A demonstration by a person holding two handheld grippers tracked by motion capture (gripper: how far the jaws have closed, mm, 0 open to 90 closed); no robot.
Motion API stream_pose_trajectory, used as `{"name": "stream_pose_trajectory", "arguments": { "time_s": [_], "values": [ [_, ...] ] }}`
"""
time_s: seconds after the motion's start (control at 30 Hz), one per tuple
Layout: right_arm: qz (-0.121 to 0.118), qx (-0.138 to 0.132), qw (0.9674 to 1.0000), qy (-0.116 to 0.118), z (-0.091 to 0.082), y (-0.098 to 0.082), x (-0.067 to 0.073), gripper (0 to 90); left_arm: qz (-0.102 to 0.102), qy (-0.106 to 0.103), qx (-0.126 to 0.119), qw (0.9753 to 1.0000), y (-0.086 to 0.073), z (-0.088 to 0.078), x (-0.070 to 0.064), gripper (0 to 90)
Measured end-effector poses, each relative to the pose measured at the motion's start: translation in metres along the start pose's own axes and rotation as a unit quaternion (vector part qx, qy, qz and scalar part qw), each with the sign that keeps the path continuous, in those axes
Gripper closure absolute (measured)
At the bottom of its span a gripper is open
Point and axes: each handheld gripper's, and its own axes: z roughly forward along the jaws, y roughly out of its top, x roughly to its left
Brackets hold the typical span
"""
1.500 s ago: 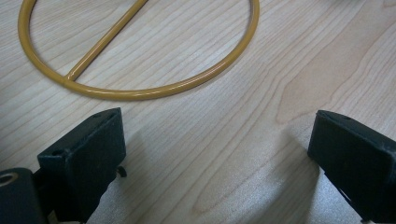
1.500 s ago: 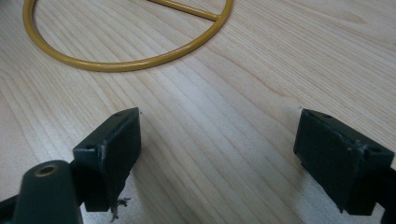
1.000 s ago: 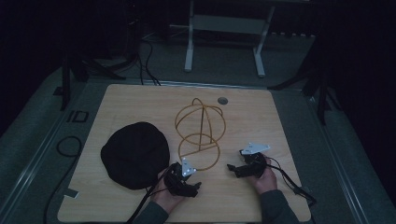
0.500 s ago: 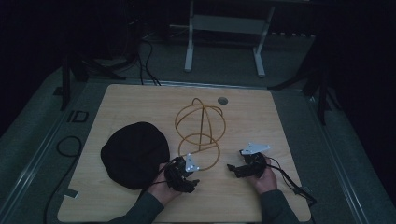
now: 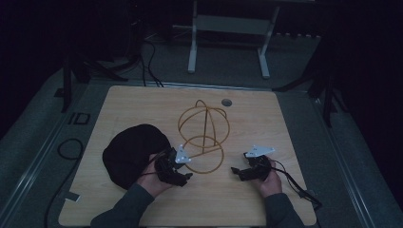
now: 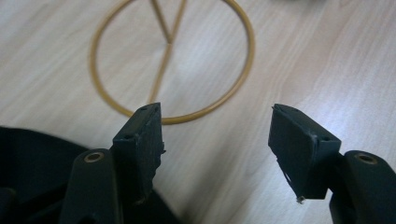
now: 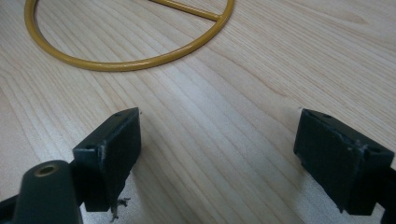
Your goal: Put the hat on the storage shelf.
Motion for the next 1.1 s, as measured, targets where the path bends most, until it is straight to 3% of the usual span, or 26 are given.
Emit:
{"name": "stream_pose_trajectory", "arguments": {
  "time_s": [0.07,0.1,0.3,0.43,0.57,0.83,0.93,1.1],
  "values": [
    [0.000,0.000,1.0000,0.000,0.000,0.000,0.000,14.6,0.000,0.000,0.000,1.0000,0.000,0.000,0.000,34.1],
    [0.000,0.000,1.0000,0.000,0.000,0.000,0.000,14.6,-0.005,0.002,-0.003,1.0000,-0.002,-0.005,0.008,34.1],
    [0.000,0.001,1.0000,0.000,0.000,0.000,0.000,14.6,-0.005,0.006,-0.003,1.0000,-0.008,-0.019,0.028,32.7],
    [0.000,0.001,1.0000,0.000,0.000,0.000,0.000,14.6,-0.016,0.007,-0.001,0.9998,-0.012,-0.028,0.043,32.4],
    [0.000,0.001,1.0000,0.000,0.000,0.000,0.000,14.6,-0.025,-0.004,0.004,0.9997,-0.017,-0.036,0.055,32.4],
    [-0.001,0.001,1.0000,0.000,0.000,0.000,0.000,14.6,-0.013,-0.019,0.023,0.9995,-0.025,-0.048,0.067,32.0],
    [-0.001,0.001,1.0000,0.001,0.000,0.000,0.000,14.6,-0.008,-0.017,0.030,0.9994,-0.030,-0.053,0.070,31.7],
    [-0.001,0.000,1.0000,0.002,0.001,0.001,0.000,14.6,0.022,0.004,0.051,0.9985,-0.035,-0.060,0.071,28.4]
  ]
}}
